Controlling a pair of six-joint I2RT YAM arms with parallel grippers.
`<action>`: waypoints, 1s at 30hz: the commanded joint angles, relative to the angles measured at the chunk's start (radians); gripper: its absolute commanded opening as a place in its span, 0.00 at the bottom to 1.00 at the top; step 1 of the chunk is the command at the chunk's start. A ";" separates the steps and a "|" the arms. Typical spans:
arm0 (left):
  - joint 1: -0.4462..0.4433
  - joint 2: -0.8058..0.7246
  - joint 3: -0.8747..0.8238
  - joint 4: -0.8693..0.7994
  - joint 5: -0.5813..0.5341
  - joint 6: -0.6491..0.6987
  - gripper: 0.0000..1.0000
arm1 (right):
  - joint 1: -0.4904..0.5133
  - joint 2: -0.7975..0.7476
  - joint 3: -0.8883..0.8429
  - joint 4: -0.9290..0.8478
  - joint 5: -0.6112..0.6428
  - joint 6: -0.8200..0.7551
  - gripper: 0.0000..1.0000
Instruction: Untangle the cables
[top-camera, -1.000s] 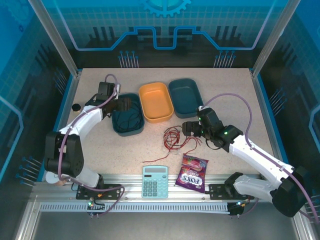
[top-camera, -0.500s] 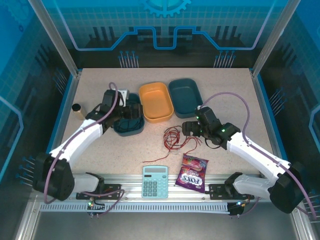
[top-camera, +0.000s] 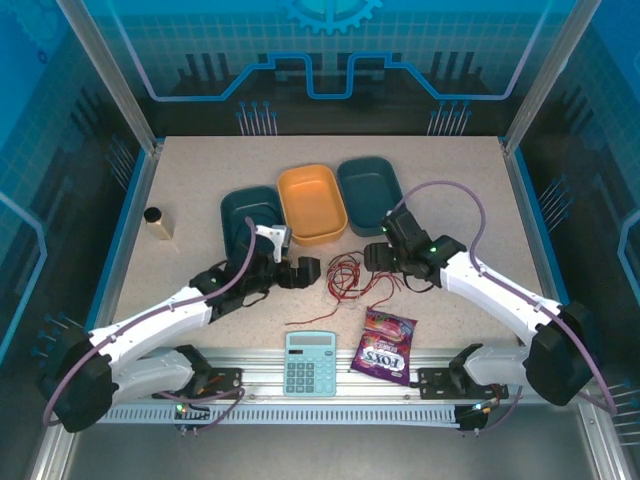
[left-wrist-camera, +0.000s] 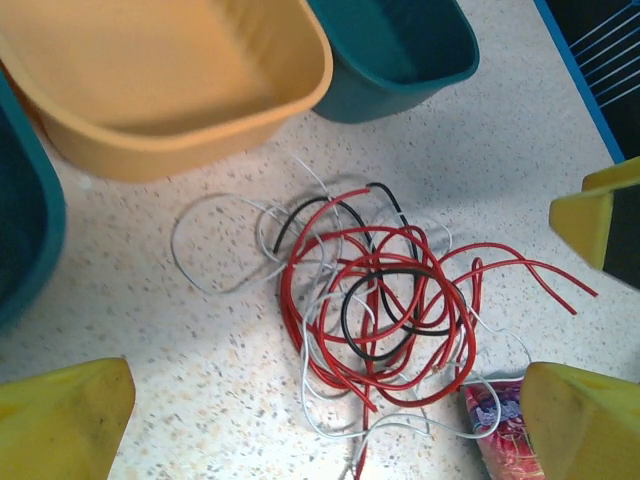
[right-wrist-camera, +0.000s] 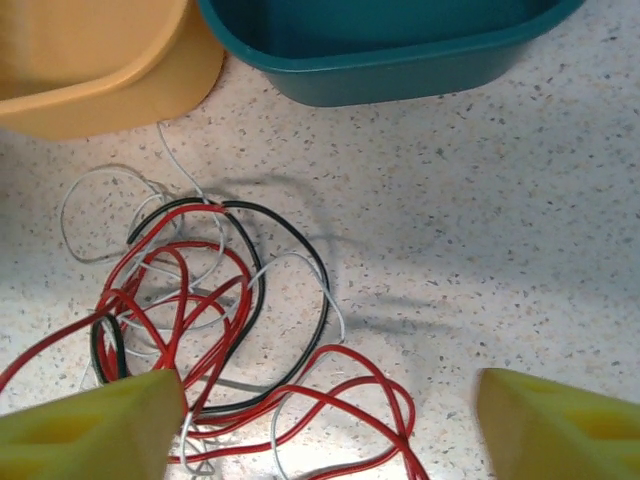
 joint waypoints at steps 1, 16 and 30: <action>-0.020 -0.013 -0.055 0.100 -0.077 -0.118 0.99 | 0.021 0.022 0.045 -0.011 -0.056 0.004 0.62; -0.021 -0.034 -0.097 0.058 -0.244 -0.228 0.99 | 0.160 0.223 0.200 -0.110 -0.072 -0.021 0.22; -0.020 -0.035 -0.109 0.068 -0.250 -0.232 0.99 | 0.190 0.356 0.250 -0.151 -0.051 -0.019 0.25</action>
